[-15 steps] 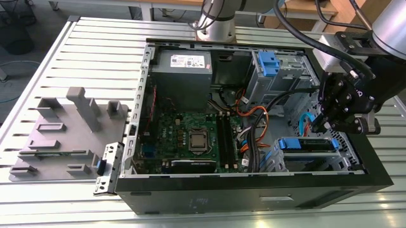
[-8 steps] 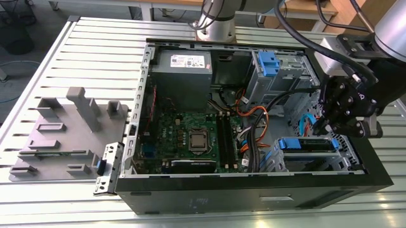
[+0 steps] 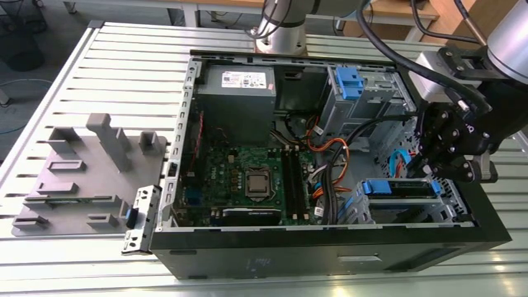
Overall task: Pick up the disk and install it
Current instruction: 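Insert the first disk wire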
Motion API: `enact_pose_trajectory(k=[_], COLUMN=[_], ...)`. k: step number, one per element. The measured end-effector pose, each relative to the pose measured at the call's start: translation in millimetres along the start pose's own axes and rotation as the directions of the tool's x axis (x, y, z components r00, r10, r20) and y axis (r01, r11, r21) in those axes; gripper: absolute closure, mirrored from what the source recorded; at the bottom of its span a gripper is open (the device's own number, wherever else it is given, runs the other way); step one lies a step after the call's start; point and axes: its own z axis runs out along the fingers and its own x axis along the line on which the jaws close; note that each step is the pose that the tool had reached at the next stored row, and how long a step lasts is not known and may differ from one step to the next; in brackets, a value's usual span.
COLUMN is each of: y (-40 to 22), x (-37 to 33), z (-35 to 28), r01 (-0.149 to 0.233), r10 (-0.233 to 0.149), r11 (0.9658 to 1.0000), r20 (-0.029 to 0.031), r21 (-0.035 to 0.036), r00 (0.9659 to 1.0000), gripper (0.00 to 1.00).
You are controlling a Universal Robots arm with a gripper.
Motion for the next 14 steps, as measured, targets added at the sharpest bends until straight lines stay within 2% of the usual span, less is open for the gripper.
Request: enact_pose_trajectory(k=[8,14], y=[1.8,1.8], x=[0.5,3.5], z=[2.2,3.5], r01=[0.000,0.000], r10=[0.000,0.000], r11=[1.0000,1.0000], r20=[0.0000,0.0003], r21=[0.0009,0.0016], r00=[1.0000,1.0000], gripper=[0.84,0.84])
